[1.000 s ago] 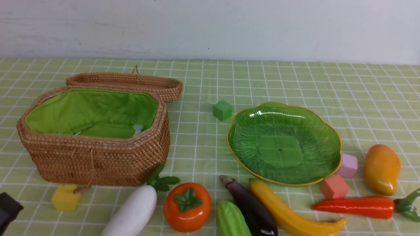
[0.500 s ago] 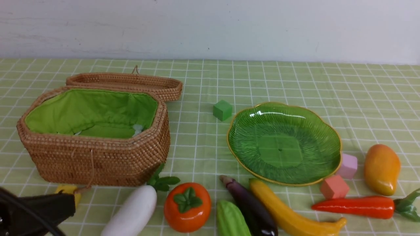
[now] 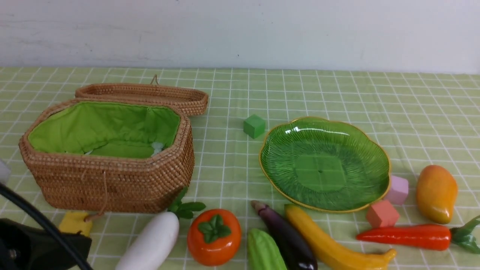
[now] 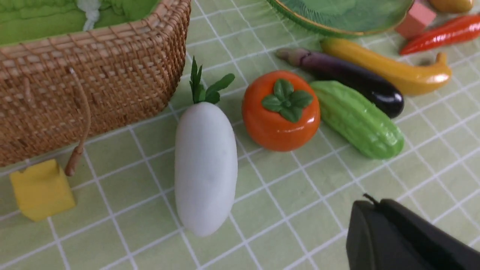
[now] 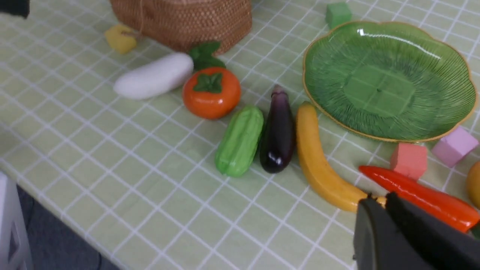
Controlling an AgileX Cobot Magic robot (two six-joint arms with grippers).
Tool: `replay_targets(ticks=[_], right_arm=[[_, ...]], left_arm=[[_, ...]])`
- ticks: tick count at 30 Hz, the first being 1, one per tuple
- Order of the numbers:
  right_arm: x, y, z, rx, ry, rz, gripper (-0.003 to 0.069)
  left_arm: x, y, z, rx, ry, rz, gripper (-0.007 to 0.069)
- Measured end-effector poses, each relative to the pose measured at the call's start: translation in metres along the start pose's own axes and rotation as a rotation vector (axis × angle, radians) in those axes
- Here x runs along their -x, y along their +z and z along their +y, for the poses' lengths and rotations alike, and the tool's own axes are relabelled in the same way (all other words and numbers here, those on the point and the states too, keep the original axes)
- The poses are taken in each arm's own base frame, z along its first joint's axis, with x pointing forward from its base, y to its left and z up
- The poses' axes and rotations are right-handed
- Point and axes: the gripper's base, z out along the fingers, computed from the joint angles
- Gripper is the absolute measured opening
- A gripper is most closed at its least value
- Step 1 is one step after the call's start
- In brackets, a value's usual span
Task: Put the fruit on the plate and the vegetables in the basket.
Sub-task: Take a daikon with your left arm and place it on the basket on the left.
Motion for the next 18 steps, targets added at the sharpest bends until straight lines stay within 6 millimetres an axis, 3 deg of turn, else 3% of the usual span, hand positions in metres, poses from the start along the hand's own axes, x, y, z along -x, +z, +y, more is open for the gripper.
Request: replay_targets(ticks=[6,11,14,18], right_arm=[[0.023,0.002,-0.002,0.069,-0.091,0.06,0.0051],[0.026,0.001,-0.002,0.082,-0.118,0.055,0.0054],[0.026,0.001,-0.001,0.085,-0.128,0.054,0.006],[0.027,0.001,0.0,0.098,-0.147,0.05,0.0064]], left_arm=[[-0.001,0.022,0.0,-0.012,0.069,0.129,-0.0013],[0.001,0.046,0.005,-0.016,0.058,0.21,-0.0001],[0.001,0.064,0.009,-0.012,0.055,0.267,0.0053],[0.002,0.072,0.012,-0.011,0.064,0.283,0.0134]])
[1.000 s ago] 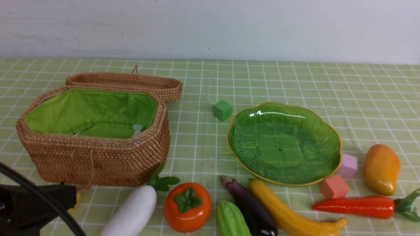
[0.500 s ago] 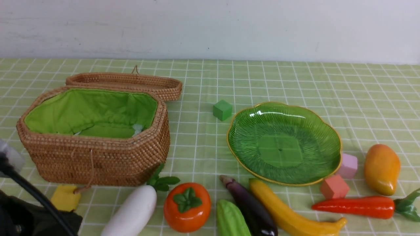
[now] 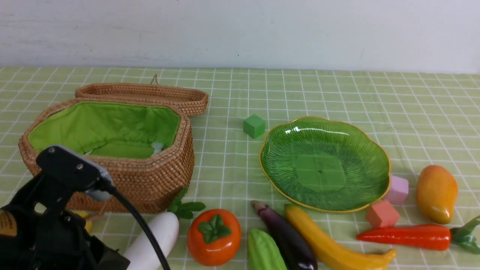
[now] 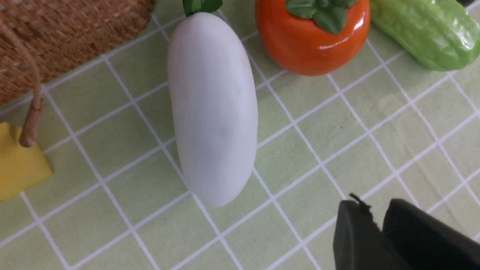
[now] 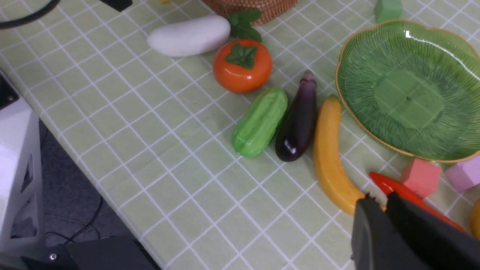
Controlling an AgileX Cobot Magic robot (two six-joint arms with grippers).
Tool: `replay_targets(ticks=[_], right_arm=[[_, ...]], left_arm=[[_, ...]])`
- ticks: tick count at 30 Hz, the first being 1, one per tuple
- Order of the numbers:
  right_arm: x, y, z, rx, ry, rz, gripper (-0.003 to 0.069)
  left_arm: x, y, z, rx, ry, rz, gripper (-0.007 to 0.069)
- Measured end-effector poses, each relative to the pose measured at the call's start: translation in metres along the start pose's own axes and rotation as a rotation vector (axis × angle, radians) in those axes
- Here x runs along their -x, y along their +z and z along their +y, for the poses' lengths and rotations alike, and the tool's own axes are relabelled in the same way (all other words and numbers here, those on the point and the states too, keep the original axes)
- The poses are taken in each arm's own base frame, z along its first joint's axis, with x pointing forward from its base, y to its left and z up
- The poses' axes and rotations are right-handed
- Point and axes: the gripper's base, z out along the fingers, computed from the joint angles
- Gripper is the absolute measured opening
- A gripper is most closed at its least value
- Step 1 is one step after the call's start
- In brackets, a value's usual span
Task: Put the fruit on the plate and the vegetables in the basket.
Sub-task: Take a daikon with your left arm and place it on the basket on the left.
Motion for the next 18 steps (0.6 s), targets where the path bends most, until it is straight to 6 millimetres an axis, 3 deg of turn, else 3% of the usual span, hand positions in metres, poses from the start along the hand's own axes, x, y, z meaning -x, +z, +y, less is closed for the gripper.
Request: replay_targets(ticks=[7,18], right_arm=[[0.0,0.0,0.001,0.013,-0.009,-0.004,0.0074],[0.0,0.0,0.002,0.018,-0.016,-0.006,0.0081]], left_arm=[[0.008,-0.005,0.0,0.005,0.008,-0.031,0.0237],[0.014,-0.011,-0.002,-0.003,0.016,-0.039,0.0236]])
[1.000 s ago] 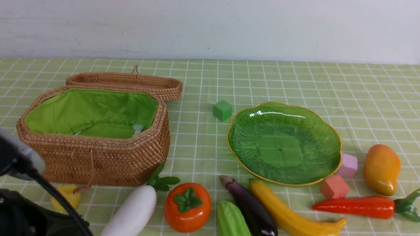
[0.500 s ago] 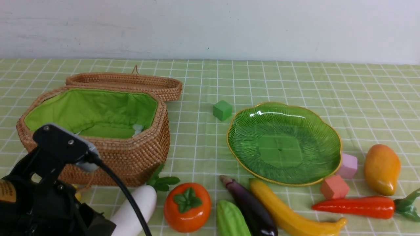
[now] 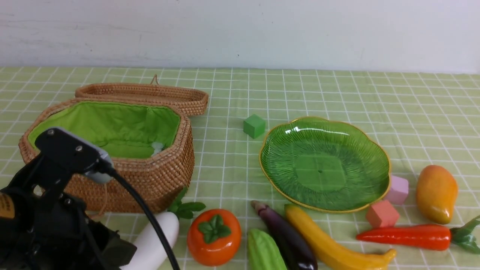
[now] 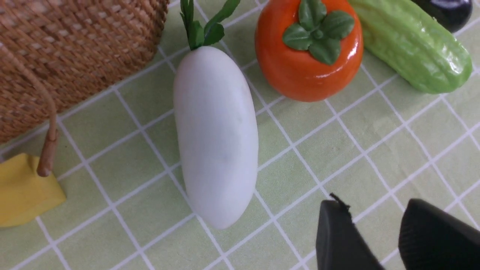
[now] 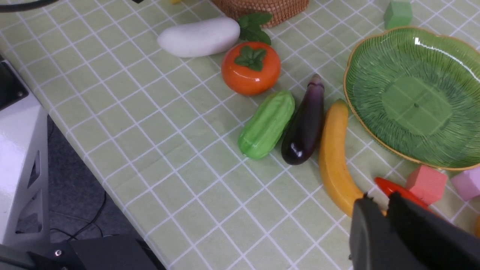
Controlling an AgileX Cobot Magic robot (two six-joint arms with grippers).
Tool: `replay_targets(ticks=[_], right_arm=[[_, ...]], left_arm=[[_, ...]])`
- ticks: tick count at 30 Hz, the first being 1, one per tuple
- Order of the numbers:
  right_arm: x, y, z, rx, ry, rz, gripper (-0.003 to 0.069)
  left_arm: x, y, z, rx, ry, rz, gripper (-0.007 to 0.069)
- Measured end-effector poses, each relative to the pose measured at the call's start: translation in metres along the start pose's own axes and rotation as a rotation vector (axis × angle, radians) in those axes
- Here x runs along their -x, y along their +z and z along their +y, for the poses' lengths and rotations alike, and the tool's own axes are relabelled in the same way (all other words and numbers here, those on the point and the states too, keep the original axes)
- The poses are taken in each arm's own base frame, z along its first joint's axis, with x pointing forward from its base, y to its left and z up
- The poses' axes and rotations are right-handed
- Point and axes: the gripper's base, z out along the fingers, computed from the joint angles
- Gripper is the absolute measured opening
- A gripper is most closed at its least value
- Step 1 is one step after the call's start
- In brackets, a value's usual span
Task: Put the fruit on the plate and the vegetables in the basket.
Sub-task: Take a daikon with your left arm and place it on the basket on the left.
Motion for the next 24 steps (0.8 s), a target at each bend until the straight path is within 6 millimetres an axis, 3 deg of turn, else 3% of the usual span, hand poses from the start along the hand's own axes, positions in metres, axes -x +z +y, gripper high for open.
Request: replay_targets(ticks=[7,13,19,24], right_arm=[[0.0,0.0,0.0,0.003,-0.002,-0.001,0.0085],[0.0,0.0,0.0,0.003,0.002,-0.001,0.0085],[0.0,0.0,0.0,0.003,0.015,-0.001,0.0085],[0.0,0.0,0.0,0.003,0.016,-0.001,0.0085]], left_arm=[[0.009,-0.009,-0.003,-0.015,-0.017,-0.004,0.0205],[0.013,-0.02,-0.006,-0.03,-0.017,0.003,0.0128],[0.01,-0.032,-0.009,-0.024,-0.001,-0.029,0.0056],[0.007,-0.044,-0.012,-0.019,0.01,-0.073,0.0041]])
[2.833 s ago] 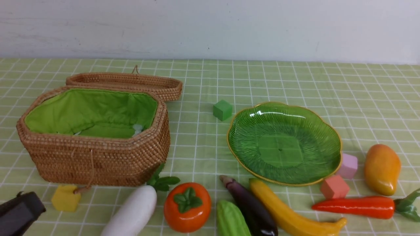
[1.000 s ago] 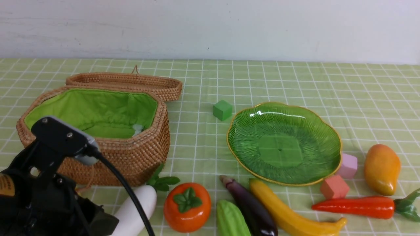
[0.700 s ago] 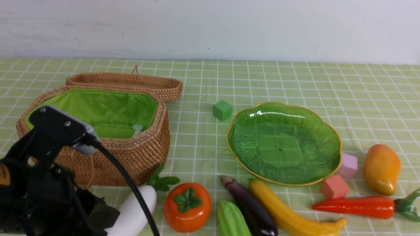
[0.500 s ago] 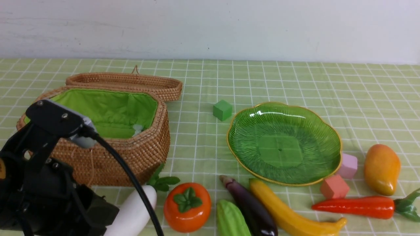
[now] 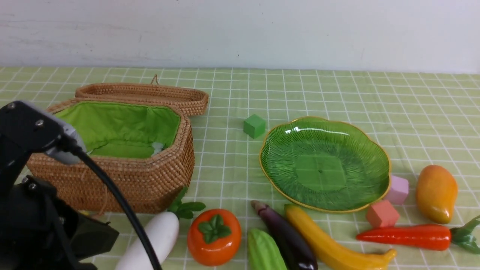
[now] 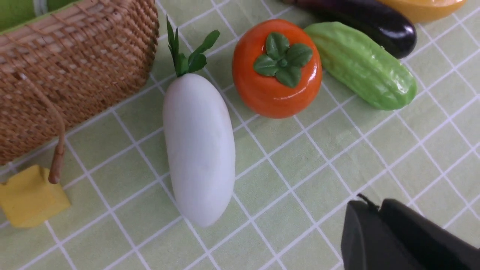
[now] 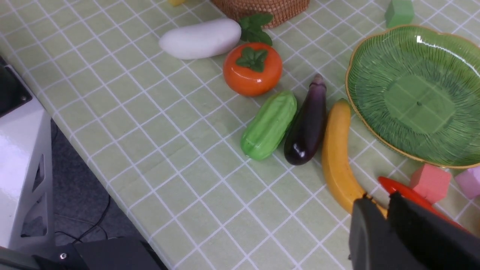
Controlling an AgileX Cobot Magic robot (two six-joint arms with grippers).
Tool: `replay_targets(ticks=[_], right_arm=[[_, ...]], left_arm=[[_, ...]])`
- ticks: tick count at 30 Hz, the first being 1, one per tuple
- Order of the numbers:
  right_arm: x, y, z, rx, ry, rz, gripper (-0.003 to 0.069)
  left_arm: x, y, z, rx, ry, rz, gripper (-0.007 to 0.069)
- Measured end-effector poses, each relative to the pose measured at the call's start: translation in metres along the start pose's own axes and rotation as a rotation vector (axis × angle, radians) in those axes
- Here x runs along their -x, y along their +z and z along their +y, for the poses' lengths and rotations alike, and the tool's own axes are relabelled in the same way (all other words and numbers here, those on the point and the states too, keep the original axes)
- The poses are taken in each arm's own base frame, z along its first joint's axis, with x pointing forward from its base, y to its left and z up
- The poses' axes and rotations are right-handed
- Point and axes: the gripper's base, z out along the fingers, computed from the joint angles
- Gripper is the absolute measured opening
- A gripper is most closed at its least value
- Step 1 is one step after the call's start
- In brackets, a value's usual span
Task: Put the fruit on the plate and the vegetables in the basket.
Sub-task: Take a daikon with your left arm and place it on the basket on the left.
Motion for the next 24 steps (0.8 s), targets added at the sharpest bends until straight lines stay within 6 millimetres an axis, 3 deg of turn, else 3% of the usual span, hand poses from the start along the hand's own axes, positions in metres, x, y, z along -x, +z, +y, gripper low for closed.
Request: replay_targets(ticks=[4,14,24], right_arm=[[0.0,0.0,0.0,-0.004,0.003,0.002,0.0085],[0.002,-0.001,-0.01,-0.113,0.113,-0.028,0.0086],[0.002,0.0,-0.009,-0.101,0.124,-0.026,0.0095]], left_arm=[[-0.002,-0.009,-0.002,0.007,0.012,-0.034,0.0038],[-0.002,-0.009,-0.002,0.013,0.016,-0.034,0.0038],[0.002,0.006,0.005,0.034,0.072,0.014,0.005]])
